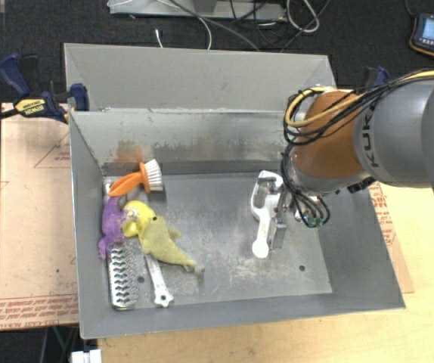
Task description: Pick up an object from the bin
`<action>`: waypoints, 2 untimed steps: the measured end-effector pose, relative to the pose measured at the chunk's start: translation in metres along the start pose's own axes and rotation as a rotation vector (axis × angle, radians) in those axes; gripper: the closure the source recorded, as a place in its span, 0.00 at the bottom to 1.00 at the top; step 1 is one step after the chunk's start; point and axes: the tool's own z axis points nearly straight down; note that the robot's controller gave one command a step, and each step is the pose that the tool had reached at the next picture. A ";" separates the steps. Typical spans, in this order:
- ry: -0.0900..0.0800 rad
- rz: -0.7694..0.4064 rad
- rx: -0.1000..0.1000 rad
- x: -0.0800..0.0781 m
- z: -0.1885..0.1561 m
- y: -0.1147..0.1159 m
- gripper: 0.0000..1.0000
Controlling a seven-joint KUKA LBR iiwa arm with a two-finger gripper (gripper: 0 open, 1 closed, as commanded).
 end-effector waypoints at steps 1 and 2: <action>0.002 0.033 -0.001 0.009 0.000 -0.012 1.00; 0.002 0.033 -0.001 0.009 0.000 -0.012 1.00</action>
Offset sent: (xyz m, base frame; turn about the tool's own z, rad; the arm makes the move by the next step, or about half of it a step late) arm 0.0000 0.0000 0.0000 0.0000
